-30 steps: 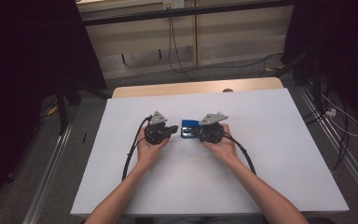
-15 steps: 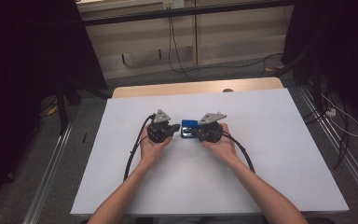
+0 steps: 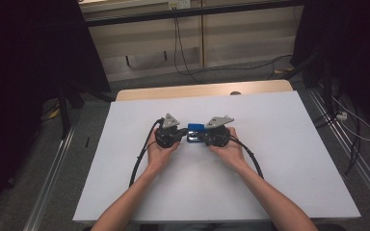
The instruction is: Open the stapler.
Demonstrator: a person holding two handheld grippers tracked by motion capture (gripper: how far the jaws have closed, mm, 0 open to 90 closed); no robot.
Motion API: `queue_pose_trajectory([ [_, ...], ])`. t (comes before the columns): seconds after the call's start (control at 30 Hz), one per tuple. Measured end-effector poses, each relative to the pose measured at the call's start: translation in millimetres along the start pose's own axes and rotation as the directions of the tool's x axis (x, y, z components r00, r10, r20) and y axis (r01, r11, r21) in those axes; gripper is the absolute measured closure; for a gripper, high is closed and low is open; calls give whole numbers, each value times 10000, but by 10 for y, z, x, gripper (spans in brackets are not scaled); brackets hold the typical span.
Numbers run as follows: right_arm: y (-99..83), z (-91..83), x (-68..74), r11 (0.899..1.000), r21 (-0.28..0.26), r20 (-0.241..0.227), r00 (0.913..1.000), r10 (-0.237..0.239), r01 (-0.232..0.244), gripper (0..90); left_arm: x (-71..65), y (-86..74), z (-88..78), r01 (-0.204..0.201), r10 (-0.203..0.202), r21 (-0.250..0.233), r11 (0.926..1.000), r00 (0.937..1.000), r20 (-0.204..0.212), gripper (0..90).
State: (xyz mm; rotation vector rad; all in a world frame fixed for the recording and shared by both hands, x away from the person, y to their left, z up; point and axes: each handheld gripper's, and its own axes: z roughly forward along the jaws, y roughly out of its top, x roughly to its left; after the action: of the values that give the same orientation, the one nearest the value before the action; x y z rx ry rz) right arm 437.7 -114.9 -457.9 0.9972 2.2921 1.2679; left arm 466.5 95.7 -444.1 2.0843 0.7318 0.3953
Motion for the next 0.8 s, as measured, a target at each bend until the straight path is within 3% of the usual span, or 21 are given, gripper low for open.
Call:
queue_pose_trajectory([
  [0.8,14,2,8,9999,96,-9,10000,-73,73,900,21,77,-19,391,-385,-363,9986,9991,160,900],
])
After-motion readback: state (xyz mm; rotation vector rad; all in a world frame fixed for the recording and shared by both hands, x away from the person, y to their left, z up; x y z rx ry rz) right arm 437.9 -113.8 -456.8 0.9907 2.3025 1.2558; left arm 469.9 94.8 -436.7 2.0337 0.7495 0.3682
